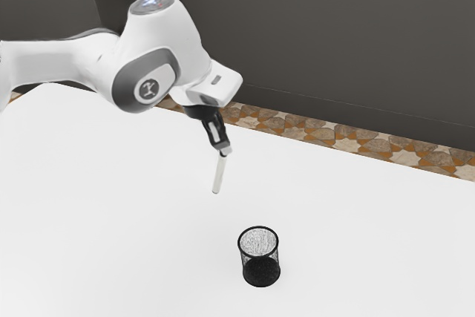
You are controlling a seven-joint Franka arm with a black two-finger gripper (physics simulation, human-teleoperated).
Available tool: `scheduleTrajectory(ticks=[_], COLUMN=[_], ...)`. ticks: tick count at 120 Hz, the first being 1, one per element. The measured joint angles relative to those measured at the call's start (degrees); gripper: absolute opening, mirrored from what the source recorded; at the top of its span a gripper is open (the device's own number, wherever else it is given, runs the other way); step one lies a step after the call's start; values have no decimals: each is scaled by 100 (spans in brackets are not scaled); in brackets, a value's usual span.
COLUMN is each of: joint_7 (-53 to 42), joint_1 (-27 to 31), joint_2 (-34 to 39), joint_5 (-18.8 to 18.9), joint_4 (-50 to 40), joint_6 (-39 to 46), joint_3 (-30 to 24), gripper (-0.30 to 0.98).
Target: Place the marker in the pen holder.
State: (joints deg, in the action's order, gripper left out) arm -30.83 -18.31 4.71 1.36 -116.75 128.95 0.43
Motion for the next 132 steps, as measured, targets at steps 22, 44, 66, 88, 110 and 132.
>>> scheduleTrajectory(ticks=[22,44,66,88,110,132], joint_7=[390,740,1004,1213,1385,1450], joint_1=[-470,-474,-326,-310,-451,-470], joint_2=[65,-56,-271,-307,-306,-296], joint_5=[-35,-127,-275,-332,-429,-568], joint_4=[-103,-111,-107,-121,-357,-436], joint_6=[-46,6,126,187,219,238], joint_3=[-302,-557,-580,-634,-638,-633], gripper=[-5,-5,-5,-6,-6,23])
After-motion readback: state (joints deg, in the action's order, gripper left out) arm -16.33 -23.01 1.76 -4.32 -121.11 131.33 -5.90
